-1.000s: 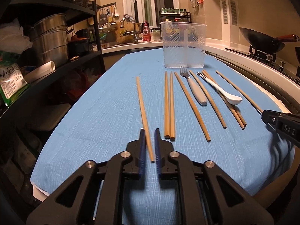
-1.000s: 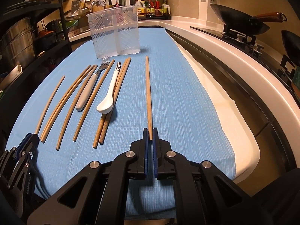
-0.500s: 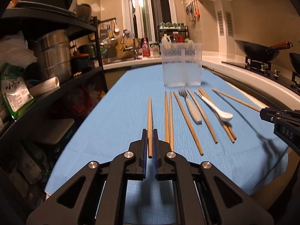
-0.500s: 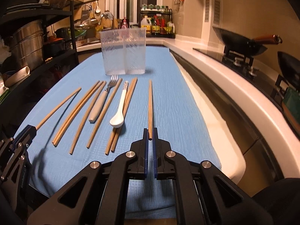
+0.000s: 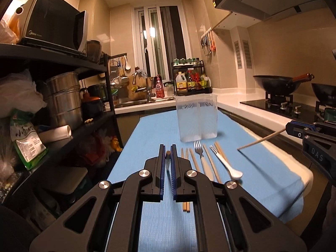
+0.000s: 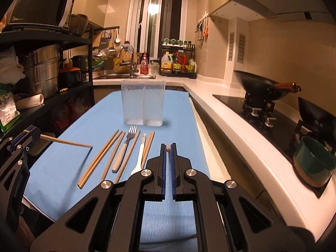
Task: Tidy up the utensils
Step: 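Lift both held chopsticks and carry them over the clear plastic container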
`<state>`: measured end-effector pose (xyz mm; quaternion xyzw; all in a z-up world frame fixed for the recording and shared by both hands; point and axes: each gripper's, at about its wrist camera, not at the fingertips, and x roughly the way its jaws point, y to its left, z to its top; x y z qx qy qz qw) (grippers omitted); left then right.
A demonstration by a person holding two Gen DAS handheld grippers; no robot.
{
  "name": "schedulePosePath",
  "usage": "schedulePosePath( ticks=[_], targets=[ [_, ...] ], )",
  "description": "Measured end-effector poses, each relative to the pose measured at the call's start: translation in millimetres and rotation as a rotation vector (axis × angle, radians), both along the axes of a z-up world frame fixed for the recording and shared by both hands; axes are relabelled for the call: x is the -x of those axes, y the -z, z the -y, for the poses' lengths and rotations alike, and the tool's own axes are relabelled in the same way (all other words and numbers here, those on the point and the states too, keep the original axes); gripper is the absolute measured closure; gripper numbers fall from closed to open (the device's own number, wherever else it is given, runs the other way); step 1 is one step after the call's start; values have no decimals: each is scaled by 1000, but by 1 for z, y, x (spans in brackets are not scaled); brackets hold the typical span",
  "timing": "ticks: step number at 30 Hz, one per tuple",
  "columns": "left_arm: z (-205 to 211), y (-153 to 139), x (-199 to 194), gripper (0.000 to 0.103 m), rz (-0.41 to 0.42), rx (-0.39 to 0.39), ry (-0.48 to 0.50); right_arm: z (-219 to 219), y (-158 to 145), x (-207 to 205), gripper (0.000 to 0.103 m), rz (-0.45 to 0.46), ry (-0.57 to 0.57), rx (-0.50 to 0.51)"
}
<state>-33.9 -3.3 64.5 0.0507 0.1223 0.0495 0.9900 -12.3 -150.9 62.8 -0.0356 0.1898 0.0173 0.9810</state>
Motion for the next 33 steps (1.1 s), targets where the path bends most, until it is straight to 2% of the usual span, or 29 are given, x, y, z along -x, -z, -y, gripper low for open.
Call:
schedulePosePath(
  ticks=[7, 14, 22, 33],
  targets=[
    [-12, -32, -16, 98, -6, 54, 33, 7, -36, -5, 99, 44, -1, 0],
    [-27, -65, -49, 98, -119, 157, 76, 6, -70, -25, 99, 38, -18, -14],
    [-30, -85, -66, 98, -186, 175, 76, 0, -98, -39, 99, 25, -44, -30],
    [-36, -109, -91, 98, -257, 192, 128, 6, -132, -63, 99, -11, -69, -64]
  ],
)
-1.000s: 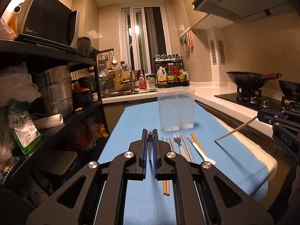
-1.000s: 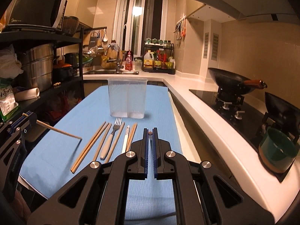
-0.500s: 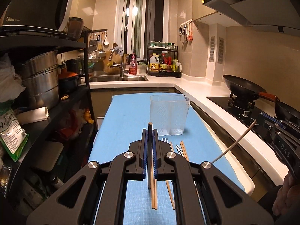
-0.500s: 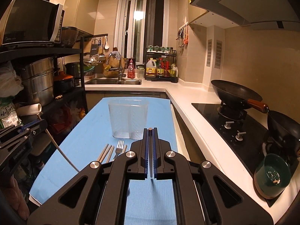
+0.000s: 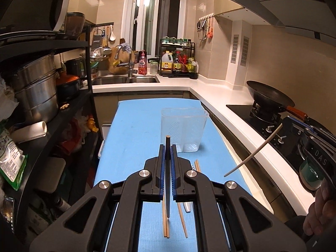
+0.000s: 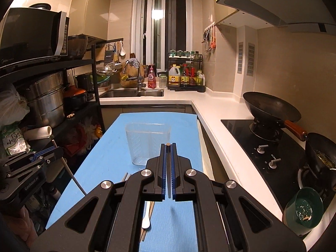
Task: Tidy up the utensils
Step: 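Lift both held chopsticks and carry them over the clear plastic container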
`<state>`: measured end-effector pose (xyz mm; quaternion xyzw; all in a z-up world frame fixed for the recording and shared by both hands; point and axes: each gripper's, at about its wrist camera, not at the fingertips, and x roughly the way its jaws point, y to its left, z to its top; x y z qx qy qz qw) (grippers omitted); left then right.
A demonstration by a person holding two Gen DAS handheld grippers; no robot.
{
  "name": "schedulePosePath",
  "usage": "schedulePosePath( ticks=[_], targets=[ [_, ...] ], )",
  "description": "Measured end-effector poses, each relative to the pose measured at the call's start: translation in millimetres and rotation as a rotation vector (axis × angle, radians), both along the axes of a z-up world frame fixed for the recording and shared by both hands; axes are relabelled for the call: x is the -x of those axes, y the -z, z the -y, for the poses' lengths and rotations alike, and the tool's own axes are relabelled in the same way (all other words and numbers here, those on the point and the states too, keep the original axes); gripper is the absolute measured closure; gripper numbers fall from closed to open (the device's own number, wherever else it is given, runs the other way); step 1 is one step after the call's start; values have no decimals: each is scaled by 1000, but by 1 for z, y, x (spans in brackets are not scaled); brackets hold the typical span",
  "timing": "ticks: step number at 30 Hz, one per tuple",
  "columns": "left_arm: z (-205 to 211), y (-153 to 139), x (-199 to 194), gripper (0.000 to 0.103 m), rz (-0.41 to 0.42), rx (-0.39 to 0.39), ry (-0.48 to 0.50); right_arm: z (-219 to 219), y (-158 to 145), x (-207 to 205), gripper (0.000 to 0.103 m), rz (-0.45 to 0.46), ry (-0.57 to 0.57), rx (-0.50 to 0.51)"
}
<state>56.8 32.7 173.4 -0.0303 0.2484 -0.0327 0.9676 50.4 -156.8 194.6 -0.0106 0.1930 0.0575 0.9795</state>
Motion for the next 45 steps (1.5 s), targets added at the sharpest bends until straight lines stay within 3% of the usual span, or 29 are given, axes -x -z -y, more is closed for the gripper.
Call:
schedulePosePath(
  ticks=[20, 30, 35, 39, 45],
  targets=[
    [-10, -34, -81, 98, -77, 18, 61, -8, -42, -68, 99, -65, -49, 3],
    [-15, -104, -138, 98, 15, 3, 73, -10, -110, -120, 99, 2, -86, -28],
    [-13, -126, -170, 98, 61, 47, 83, -18, -127, -143, 99, 34, -89, -16],
    [-10, -121, -196, 98, 84, 64, 105, -21, -122, -161, 99, 27, -94, -20],
    [-2, -83, -223, 98, 92, 38, 136, -22, -85, -188, 99, -14, -95, -23]
  ],
)
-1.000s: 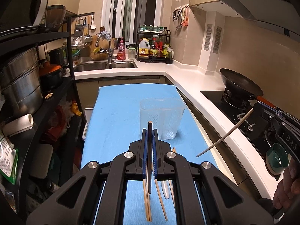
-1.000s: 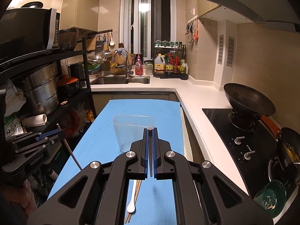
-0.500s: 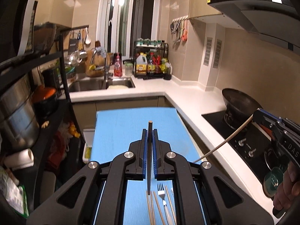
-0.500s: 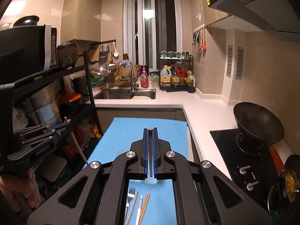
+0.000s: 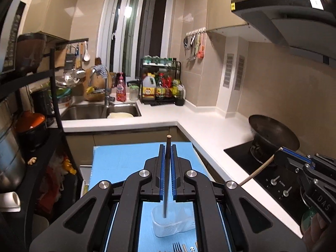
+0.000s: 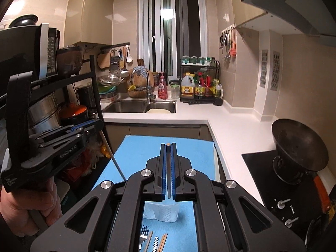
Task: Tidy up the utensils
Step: 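Lift both held chopsticks and carry them over the clear plastic container, then open both tools to drop the chopsticks into the container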
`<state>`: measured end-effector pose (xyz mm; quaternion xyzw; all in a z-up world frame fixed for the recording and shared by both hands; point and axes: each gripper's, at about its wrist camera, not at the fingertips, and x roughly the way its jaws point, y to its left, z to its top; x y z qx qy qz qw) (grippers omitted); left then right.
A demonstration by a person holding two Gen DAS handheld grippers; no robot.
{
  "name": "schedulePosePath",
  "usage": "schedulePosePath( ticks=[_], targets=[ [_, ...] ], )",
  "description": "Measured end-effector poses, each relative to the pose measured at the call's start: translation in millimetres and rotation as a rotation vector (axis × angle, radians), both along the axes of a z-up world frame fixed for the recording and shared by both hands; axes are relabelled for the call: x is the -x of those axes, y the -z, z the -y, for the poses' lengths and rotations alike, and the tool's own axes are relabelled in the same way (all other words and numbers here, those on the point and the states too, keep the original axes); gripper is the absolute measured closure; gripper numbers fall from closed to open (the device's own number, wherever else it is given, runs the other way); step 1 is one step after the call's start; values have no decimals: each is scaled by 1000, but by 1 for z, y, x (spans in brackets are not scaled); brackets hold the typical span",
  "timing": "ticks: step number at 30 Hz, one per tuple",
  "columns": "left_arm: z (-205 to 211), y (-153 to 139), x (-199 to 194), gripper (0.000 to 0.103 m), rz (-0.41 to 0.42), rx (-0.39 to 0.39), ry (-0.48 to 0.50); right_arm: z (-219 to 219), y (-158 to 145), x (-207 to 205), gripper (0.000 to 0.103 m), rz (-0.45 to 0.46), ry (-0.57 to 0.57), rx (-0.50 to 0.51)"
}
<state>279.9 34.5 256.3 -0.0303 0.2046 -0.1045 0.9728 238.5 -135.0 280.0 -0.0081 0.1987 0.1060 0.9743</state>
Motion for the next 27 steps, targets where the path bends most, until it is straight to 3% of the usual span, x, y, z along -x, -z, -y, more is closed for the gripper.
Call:
schedulePosePath(
  ticks=[7, 13, 14, 16, 17, 27],
  targets=[
    [3, 36, -21, 98, -87, -13, 16, 4, 46, -24, 99, -81, 15, -8],
    [6, 43, -25, 97, -138, -12, 34, 7, 54, -27, 97, -111, 35, -31],
    [7, 42, -23, 94, -140, -16, 30, 7, 54, -25, 93, -109, 40, -33],
    [5, 39, -18, 55, -130, -17, 14, 8, 51, -21, 77, -114, 41, -37],
    [3, 37, -12, 51, -112, -8, 6, 9, 49, -17, 72, -105, 48, -36],
    [-5, 46, 69, 51, -54, -26, -16, 27, 53, 54, 72, -64, 53, -65]
  ],
)
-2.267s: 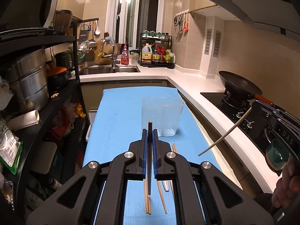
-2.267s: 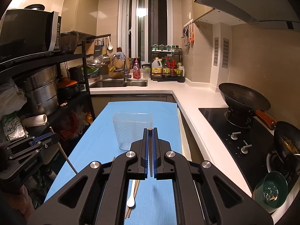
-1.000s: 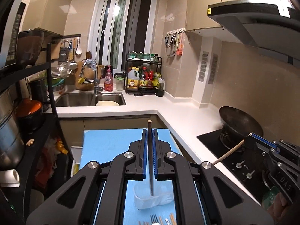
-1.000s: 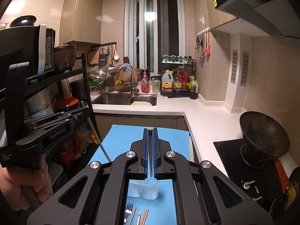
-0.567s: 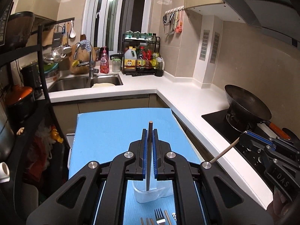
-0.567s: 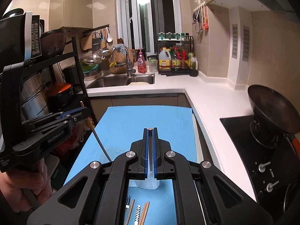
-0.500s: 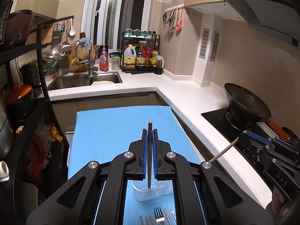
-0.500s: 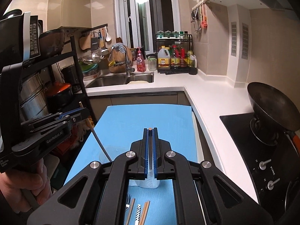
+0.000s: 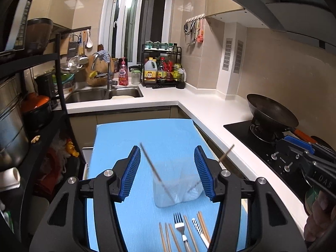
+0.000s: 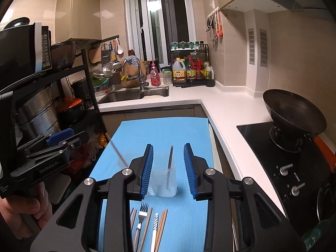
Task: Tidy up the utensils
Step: 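Open both tools to drop the chopsticks into the container, then move both open tools back down to the remaining utensils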
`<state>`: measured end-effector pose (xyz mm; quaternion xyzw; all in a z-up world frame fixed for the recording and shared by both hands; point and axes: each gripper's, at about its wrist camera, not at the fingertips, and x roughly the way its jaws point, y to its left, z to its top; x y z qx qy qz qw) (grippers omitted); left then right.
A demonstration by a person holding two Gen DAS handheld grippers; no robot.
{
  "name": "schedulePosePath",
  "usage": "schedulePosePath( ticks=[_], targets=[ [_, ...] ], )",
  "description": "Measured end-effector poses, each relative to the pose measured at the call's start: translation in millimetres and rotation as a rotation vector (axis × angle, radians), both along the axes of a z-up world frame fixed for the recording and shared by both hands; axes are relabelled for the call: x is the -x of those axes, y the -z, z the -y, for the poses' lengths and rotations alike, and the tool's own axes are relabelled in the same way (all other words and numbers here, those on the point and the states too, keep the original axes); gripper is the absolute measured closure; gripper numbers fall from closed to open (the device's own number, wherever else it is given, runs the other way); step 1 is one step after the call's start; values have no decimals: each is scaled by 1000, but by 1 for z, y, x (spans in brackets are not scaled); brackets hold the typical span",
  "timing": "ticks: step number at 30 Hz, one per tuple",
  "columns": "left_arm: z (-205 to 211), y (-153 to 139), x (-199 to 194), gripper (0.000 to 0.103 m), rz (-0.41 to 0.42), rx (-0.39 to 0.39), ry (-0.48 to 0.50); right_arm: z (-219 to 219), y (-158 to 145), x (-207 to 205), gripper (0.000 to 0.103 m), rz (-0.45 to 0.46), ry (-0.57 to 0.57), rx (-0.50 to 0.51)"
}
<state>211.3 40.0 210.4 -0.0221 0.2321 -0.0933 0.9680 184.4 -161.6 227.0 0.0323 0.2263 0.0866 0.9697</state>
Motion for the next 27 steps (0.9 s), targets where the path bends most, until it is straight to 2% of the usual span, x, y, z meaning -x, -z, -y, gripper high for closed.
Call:
schedulePosePath(
  ticks=[5, 9, 15, 17, 18, 19, 23, 25, 27],
  targets=[
    [-4, 34, 53, 51, -6, -4, 17, 9, 30, 51, 72, 18, 5, -43],
    [-3, 67, 85, 51, -12, -19, 3, 8, 60, 89, 72, 42, 13, -22],
    [-2, 121, 124, 52, -74, 7, -45, 11, 114, 118, 75, -14, 8, -57],
    [-4, 139, 133, 63, -112, 18, -68, 10, 137, 125, 84, -49, 20, -78],
    [-5, 146, 137, 76, -135, 26, -73, 9, 148, 129, 86, -61, 30, -80],
    [-5, 157, 141, 82, -159, 37, -69, 8, 161, 131, 89, -81, 32, -85],
    [-5, 186, 153, 85, -196, 45, -96, 3, 213, 128, 94, -204, 5, -123],
    [-7, 197, 155, 85, -219, 78, -98, 5, 229, 121, 90, -263, -3, -196],
    [-4, 205, 155, 85, -222, 70, -89, 5, 238, 112, 90, -299, -22, -274]
  ],
)
